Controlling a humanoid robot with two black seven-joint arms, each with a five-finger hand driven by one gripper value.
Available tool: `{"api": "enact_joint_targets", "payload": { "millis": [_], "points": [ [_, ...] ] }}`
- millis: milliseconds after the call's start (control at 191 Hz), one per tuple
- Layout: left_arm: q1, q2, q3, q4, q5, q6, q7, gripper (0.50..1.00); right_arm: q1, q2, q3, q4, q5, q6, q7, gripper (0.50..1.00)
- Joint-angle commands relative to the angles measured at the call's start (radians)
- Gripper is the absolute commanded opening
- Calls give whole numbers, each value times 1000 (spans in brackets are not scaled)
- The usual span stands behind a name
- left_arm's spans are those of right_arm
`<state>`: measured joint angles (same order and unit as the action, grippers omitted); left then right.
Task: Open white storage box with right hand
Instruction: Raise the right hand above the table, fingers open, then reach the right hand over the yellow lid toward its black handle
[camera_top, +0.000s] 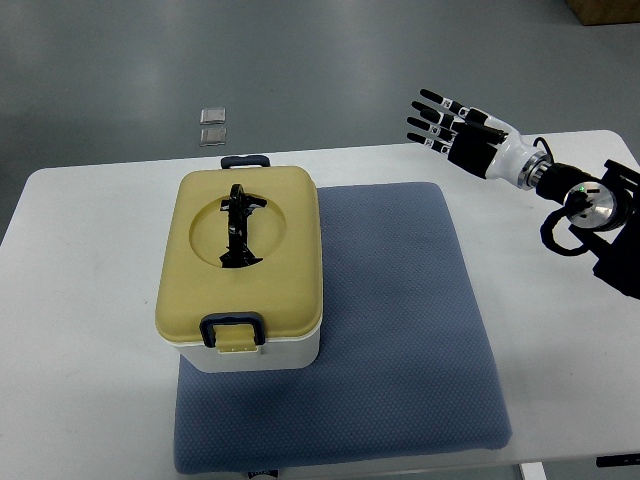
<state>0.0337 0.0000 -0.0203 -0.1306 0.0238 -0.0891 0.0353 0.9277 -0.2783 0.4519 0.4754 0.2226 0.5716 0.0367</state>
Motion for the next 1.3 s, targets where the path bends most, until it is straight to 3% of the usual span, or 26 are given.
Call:
{"api": "enact_joint_targets", "payload": {
  "millis": [0,413,842,993,1119,1297],
  "points": [
    [5,0,-3,2,-1,0,0,1000,-1,-1,-1,0,0,5,0,928],
    [-3,0,0,8,-5,2,0,1000,13,-5,-2,-1,-6,39,0,926],
    [-5,0,0,6,-4,2,0,1000,54,-2,1,-1,-178,39,17,917],
    [-6,0,-3,3,-4,2,0,1000,94,-4,-2,0,-272,39,69,905],
    [-5,0,-3,3,-4,2,0,1000,135,-12,-6,0,-431,39,170,874],
    [-6,0,-1,3,-4,2,0,1000,171,-15,-12,0,-661,39,267,874]
  ]
}}
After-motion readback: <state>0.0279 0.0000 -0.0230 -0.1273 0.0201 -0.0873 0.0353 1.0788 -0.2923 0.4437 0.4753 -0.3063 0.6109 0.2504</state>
